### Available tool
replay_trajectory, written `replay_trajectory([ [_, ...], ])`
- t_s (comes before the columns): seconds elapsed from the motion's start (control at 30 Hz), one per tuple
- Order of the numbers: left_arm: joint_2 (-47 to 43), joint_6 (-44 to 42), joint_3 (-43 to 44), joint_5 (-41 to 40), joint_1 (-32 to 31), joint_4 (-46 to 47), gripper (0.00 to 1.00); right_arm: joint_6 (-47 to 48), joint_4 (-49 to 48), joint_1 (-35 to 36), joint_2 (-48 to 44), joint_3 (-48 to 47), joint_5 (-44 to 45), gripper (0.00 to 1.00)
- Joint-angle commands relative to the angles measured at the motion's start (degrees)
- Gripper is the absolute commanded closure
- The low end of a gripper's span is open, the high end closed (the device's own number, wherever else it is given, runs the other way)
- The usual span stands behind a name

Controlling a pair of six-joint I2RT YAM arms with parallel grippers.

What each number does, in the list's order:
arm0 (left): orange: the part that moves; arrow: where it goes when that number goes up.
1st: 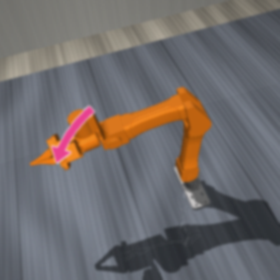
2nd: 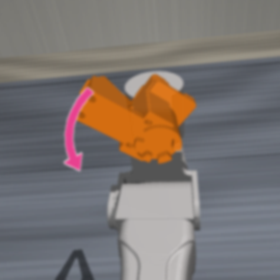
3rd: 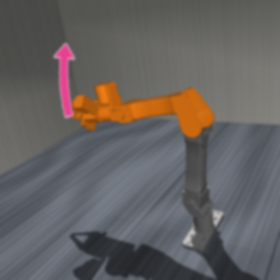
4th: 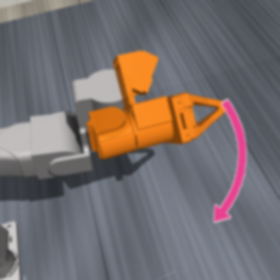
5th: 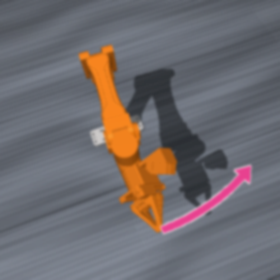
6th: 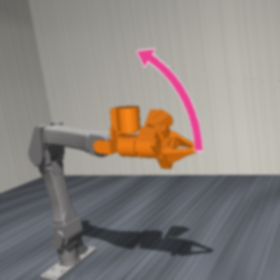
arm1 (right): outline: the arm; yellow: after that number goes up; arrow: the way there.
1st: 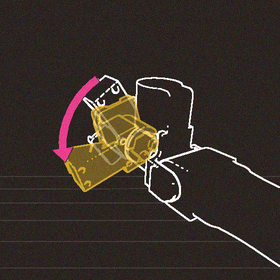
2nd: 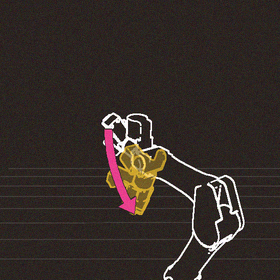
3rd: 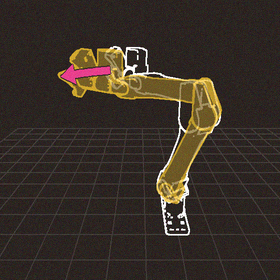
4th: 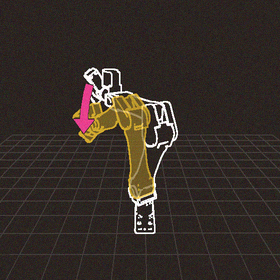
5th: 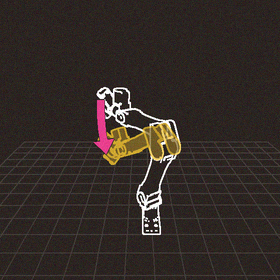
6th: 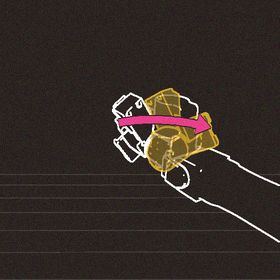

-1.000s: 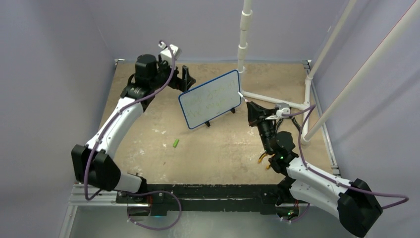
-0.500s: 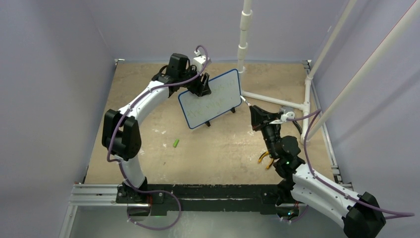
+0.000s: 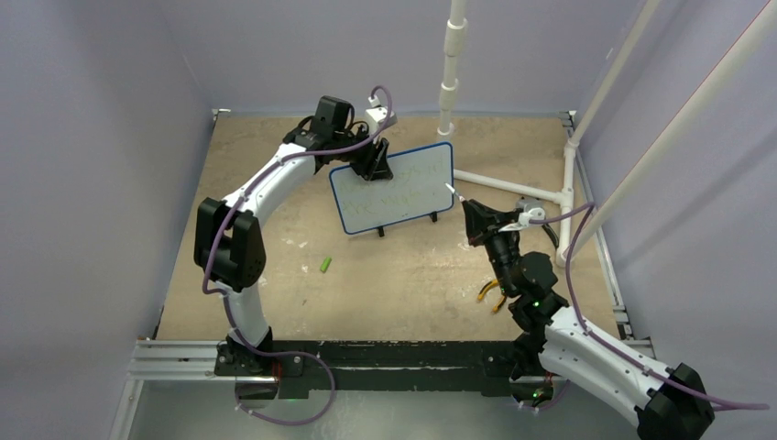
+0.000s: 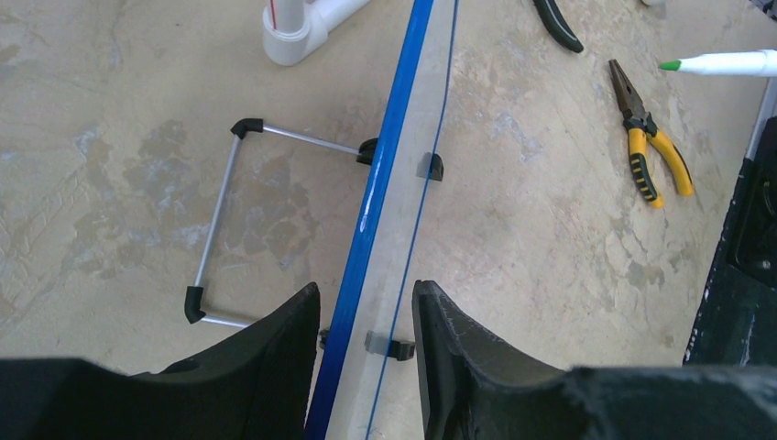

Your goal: Write a sentence on the whiteboard

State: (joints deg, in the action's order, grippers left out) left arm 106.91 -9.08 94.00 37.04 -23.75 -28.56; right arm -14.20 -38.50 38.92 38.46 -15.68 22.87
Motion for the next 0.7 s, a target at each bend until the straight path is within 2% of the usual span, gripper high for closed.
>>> replay_trajectory([
  [0.0,0.14,-3.35,0.43,4.45,-0.16,-8.83,1.0,0.84,0.77,-0.18,0.04,0.47,-2.17,1.0],
  [0.13,-1.22,-4.39,-1.52,4.06,-0.16,-10.32,1.0,1.44,-1.56,-0.25,4.24,1.63,-1.57,1.0],
  [0.4,-4.28,-2.85,-6.63,2.81,-0.79,-4.18,1.0,2.76,-11.02,-0.3,20.43,-1.25,-3.28,1.0],
  [0.57,-4.9,-1.1,-6.76,1.74,-1.47,-1.73,1.0,4.32,-15.01,-0.4,27.37,-4.18,-3.05,1.0],
  [0.6,-5.07,-0.7,-6.85,1.38,-1.48,-1.07,0.99,4.35,-15.75,-0.46,28.24,-4.52,-3.54,1.0],
  [0.67,-5.22,-0.01,-6.47,0.79,-1.48,0.16,0.82,4.29,-16.55,-0.42,29.16,-4.95,-4.17,1.0],
])
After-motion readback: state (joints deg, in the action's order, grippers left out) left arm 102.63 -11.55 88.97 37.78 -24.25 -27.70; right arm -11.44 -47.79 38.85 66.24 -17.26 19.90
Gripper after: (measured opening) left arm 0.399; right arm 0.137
